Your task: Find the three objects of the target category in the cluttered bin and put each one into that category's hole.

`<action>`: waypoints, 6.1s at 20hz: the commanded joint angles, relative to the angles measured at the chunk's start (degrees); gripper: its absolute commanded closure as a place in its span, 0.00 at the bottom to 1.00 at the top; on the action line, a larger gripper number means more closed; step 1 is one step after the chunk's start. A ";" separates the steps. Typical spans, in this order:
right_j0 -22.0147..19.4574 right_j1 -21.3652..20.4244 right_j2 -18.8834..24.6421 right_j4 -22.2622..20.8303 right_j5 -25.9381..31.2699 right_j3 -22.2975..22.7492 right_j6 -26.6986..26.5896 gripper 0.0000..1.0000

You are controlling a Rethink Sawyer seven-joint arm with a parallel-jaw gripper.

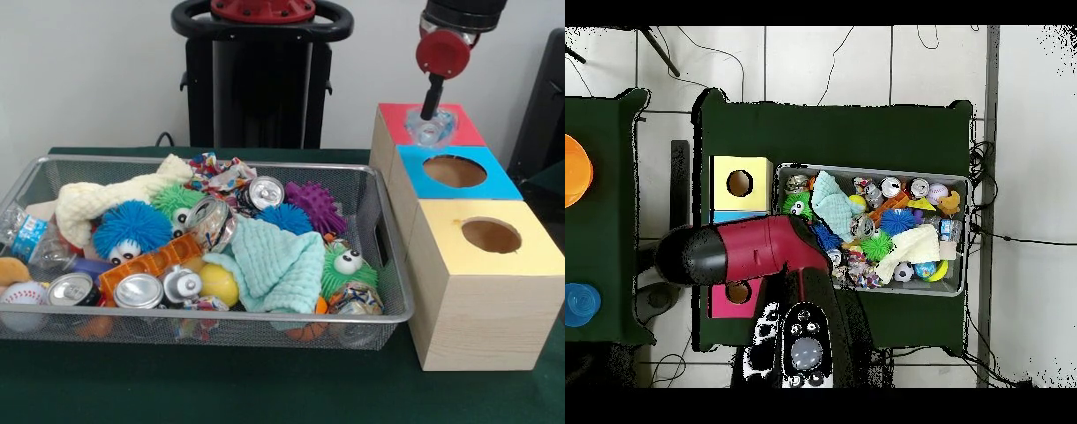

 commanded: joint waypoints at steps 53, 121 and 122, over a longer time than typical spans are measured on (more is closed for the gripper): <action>7.28 13.78 -9.29 2.55 -1.74 -8.75 25.81 1.00; -30.57 -6.81 15.02 -2.35 -6.05 14.77 -8.35 0.00; -30.56 -6.73 15.60 -2.89 -5.77 14.62 -7.41 0.00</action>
